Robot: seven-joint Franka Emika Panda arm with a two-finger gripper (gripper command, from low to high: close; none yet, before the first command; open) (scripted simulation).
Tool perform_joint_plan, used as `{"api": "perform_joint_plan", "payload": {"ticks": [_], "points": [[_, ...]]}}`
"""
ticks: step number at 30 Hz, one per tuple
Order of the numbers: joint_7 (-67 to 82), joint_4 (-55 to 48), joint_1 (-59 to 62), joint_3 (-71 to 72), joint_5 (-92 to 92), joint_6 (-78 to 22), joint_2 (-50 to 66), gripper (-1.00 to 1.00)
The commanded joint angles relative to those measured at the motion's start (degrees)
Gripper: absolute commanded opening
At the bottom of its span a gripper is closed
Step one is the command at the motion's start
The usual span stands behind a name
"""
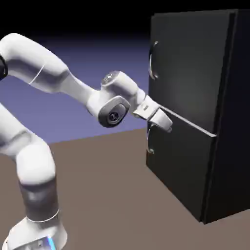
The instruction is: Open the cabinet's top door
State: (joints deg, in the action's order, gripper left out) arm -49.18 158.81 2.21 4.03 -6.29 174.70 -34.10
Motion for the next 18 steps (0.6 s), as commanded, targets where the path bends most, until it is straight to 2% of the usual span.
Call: {"api": "perform_joint_plan", "payload": {"ticks": [1, 18], "points": [[-2.5, -0.8, 1.1, 1.5, -2.3, 0.3, -0.5, 0.0], [-44.9, -14.6, 19.3, 26.9, -42.0, 4.6, -9.6, 0.0]]}}
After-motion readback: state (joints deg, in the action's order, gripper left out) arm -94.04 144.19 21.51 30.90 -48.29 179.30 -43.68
